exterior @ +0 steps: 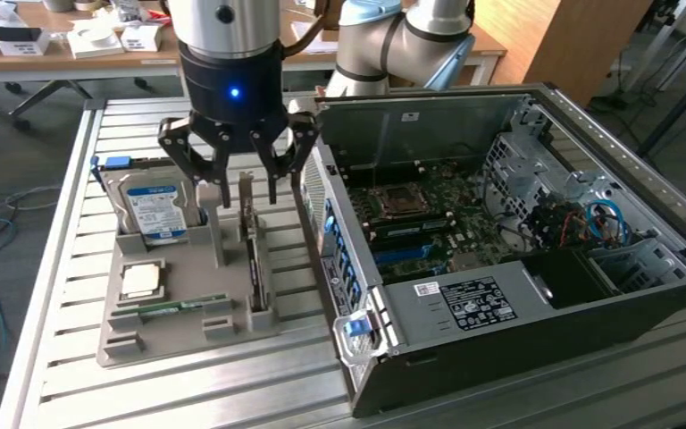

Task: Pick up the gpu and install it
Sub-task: 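Pick up the gpu and move the gpu toward the slot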

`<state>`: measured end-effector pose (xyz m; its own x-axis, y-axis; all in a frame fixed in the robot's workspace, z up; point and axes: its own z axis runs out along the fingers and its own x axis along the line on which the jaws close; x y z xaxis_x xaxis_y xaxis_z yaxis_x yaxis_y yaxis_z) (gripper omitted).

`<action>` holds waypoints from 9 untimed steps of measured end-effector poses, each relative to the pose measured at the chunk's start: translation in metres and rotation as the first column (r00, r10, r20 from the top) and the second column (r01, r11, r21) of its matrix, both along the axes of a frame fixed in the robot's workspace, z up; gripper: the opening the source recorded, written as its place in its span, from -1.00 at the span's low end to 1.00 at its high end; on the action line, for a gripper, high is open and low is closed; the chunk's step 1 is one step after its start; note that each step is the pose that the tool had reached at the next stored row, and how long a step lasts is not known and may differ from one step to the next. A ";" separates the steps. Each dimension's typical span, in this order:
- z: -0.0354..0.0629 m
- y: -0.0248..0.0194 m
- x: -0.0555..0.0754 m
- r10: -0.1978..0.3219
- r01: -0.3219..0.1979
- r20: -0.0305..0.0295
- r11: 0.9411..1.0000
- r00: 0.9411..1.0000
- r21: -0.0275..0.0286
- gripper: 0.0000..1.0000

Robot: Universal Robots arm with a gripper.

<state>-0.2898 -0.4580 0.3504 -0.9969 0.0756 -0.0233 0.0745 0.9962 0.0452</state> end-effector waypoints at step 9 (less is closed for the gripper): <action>-0.0162 0.0000 0.000 -0.001 0.001 0.000 1.000 1.000 0.000 0.06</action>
